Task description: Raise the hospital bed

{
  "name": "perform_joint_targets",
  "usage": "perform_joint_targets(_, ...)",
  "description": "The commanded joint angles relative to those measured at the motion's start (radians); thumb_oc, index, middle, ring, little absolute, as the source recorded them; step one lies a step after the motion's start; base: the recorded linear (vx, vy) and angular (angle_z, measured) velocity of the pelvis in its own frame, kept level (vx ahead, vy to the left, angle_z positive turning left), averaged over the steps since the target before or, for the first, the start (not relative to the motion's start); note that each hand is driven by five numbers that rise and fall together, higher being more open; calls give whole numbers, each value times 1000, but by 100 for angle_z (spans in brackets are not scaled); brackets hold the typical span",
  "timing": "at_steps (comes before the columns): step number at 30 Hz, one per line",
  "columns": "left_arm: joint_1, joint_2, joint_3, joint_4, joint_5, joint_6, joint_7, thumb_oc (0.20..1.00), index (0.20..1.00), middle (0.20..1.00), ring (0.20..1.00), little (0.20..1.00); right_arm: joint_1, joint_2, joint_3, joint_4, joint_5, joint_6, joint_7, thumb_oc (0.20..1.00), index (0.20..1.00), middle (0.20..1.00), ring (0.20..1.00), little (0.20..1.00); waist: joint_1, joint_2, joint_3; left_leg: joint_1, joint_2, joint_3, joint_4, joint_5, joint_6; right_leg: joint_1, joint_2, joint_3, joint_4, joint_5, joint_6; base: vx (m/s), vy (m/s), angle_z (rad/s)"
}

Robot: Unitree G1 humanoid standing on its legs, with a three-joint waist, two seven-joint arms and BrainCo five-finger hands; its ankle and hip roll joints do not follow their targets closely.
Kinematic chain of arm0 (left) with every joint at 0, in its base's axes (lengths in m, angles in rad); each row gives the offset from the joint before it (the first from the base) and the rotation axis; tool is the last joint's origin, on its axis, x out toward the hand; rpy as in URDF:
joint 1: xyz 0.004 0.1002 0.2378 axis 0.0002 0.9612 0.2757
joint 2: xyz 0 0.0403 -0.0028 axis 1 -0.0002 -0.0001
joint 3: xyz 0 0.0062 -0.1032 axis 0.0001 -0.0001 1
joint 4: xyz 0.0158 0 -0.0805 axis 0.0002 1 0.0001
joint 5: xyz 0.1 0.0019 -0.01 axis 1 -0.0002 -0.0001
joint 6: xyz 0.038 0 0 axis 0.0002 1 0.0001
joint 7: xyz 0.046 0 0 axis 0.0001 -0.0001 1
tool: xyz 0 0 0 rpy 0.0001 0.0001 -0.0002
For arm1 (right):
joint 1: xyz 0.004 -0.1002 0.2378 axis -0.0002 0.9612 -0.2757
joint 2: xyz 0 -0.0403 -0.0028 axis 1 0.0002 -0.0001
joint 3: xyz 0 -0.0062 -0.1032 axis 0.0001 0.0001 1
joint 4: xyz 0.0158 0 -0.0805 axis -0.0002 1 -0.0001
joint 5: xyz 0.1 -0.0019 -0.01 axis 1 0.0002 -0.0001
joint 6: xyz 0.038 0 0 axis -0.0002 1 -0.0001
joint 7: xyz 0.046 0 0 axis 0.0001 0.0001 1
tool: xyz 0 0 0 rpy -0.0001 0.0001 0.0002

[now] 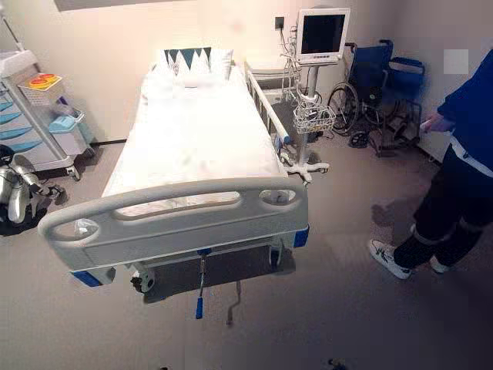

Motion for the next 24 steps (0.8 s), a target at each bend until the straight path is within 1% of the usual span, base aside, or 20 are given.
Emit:
perform_joint_targets(1, -82, -28, 30, 60, -32, -30, -9, 1000, 1000, 1000, 1000, 1000, -65, 23, -13, 68, 24, -18, 1, 1000, 1000, 1000, 1000, 1000, 46, -58, 17, 65, -74, -6, 8, -84, 83, -73, -69, 0, 72, 73, 89, 163, -176, 23)
perform_joint_targets(9, -85, -31, 30, 57, -45, -34, -13, 1000, 1000, 1000, 1000, 1000, -61, 19, -19, 69, 28, -24, -1, 1000, 1000, 1000, 1000, 1000, 48, -59, 20, 67, -76, -6, 7, -85, 84, -74, -69, 3, 72, 75, 90, 6, 0, 0)
perform_joint_targets(10, -118, -27, 27, 68, -42, -24, -18, 1000, 1000, 1000, 1000, 1000, -65, 17, -16, 75, 24, -22, -1, 1000, 1000, 1000, 1000, 1000, 41, -57, 18, 78, -73, -4, 7, -97, 83, -65, -67, 4, 71, 66, 92, 65, 4, 0)
perform_joint_targets(11, -125, -28, 27, 69, -45, -18, -20, 1000, 1000, 1000, 1000, 1000, -68, 20, -16, 79, 22, -20, 0, 1000, 1000, 1000, 1000, 1000, 40, -57, 15, 80, -73, -2, 5, -98, 84, -63, -67, 5, 70, 66, 92, 77, 9, 1)
perform_joint_targets(16, -114, -39, 24, 54, -61, -26, -10, 1000, 1000, 1000, 1000, 1000, -64, 18, -13, 73, 14, -19, 4, 1000, 1000, 1000, 1000, 1000, 42, -56, 10, 85, -73, 0, 4, -101, 84, -56, -67, 5, 67, 64, 91, 7, 2, 0)
perform_joint_targets(24, -116, -44, 8, 41, -45, -28, -8, 1000, 1000, 1000, 1000, 1000, -68, 15, -11, 72, 16, -18, 4, 1000, 1000, 1000, 1000, 1000, 41, -54, 11, 83, -72, 0, 5, -100, 84, -56, -69, 3, 66, 66, 92, 0, 0, 0)
